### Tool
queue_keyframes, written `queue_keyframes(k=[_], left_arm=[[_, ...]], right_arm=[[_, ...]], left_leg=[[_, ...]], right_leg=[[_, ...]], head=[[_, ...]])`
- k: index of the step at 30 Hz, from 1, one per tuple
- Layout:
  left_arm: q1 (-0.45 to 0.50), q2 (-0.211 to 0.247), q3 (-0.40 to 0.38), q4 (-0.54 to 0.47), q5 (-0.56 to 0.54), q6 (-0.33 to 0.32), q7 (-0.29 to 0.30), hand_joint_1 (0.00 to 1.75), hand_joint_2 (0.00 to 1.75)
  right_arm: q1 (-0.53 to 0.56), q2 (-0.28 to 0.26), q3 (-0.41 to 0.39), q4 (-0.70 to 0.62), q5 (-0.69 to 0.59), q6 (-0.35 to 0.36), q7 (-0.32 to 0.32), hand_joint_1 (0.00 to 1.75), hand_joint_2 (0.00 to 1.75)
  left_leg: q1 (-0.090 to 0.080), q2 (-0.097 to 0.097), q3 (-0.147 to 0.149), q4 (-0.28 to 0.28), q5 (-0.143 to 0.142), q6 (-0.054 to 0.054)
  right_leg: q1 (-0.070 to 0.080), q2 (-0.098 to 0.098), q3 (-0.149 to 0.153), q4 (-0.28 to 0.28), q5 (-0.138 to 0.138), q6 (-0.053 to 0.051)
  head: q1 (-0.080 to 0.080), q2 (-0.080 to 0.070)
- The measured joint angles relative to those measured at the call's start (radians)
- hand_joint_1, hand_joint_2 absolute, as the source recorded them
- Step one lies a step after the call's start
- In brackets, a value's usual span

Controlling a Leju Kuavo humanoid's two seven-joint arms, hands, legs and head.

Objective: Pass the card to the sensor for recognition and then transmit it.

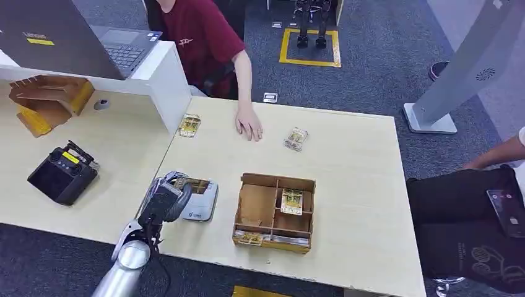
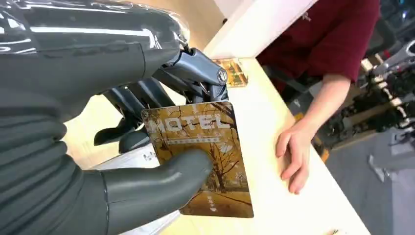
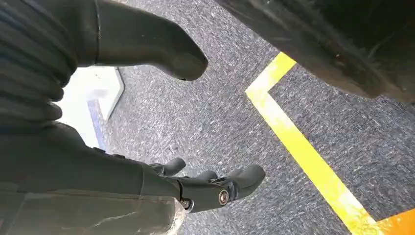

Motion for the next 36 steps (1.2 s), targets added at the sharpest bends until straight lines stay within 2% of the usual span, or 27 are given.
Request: queue_keyframes(k=[3,5,13,17,36], left_arm=[[0.0,0.028,-0.023,0.0,0.021,-0.049,0.013,1.75,1.75],[0.0,0.048,-0.043,0.0,0.016,-0.059,0.013,1.75,1.75],[-0.016,0.084,-0.133,0.001,-0.204,0.037,0.09,1.75,1.75],[-0.034,0.082,-0.161,0.018,-0.283,0.082,0.128,1.75,1.75],[-0.1,0.062,-0.165,0.153,-0.366,0.131,0.166,1.75,1.75]], right_arm=[[0.0,0.0,-0.003,0.0,-0.003,-0.004,0.001,0.0,1.75],[0.0,0.0,-0.01,0.0,-0.005,-0.004,0.002,0.0,1.75],[0.0,0.005,-0.024,0.0,-0.008,-0.003,0.005,0.0,1.75],[0.0,0.007,-0.024,0.0,-0.006,-0.001,0.005,0.0,1.75],[-0.001,0.008,-0.024,0.0,0.015,-0.001,-0.001,0.0,1.75]], left_leg=[[0.0,0.0,0.0,0.0,0.0,0.0],[0.0,0.0,0.0,0.0,0.0,0.0],[0.0,0.0,0.0,0.0,0.0,0.0],[0.0,0.0,0.0,0.0,0.0,0.0],[0.0,0.0,0.0,0.0,0.0,0.0]], right_leg=[[0.0,0.0,0.0,0.0,0.0,0.0],[0.0,0.0,0.0,0.0,0.0,0.0],[0.0,0.0,0.0,0.0,0.0,0.0],[0.0,0.0,0.0,0.0,0.0,0.001],[0.0,0.0,0.0,0.0,0.0,0.001]], head=[[0.0,0.0],[0.0,0.0],[0.0,0.0],[0.0,0.0],[0.0,0.0]])
